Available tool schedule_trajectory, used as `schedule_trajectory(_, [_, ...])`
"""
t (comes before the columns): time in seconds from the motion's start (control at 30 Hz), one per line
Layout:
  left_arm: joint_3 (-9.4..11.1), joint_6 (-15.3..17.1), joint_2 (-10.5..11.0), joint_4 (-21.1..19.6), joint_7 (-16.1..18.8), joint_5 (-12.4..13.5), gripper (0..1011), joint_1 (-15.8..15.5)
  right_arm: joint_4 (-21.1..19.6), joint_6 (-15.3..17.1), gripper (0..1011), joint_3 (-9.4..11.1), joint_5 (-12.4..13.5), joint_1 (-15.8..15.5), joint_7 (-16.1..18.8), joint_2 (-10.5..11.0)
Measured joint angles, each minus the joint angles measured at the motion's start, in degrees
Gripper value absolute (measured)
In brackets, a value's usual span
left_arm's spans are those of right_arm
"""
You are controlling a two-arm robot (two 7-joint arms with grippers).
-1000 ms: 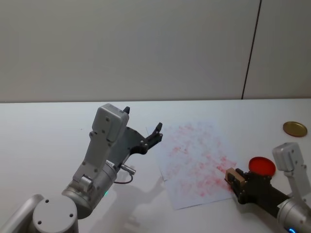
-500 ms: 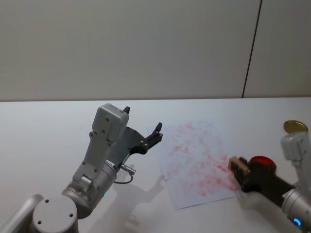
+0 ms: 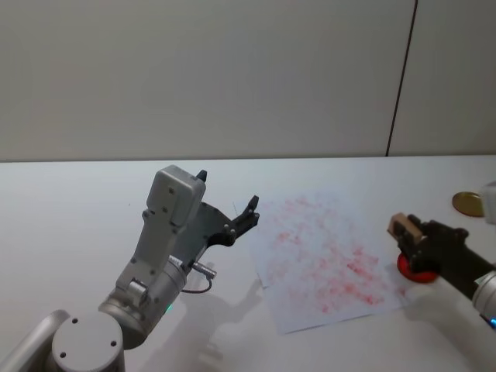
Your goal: Use the one hand to pick up the stamp and affix it onto the A4 paper.
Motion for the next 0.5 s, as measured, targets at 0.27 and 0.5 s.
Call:
schedule_trajectory(0.27, [0.0, 0.0, 0.0, 0.0, 0.0, 0.0, 993, 0.0, 1.6, 0.7, 220, 0.8, -0.2, 0.5, -0.5, 0.6])
schedule_trajectory(0.5, [0.0, 0.0, 0.0, 0.0, 0.0, 0.0, 993, 0.0, 3.6, 1.2, 220, 1.0, -0.3, 0.8, -0.6, 0.8])
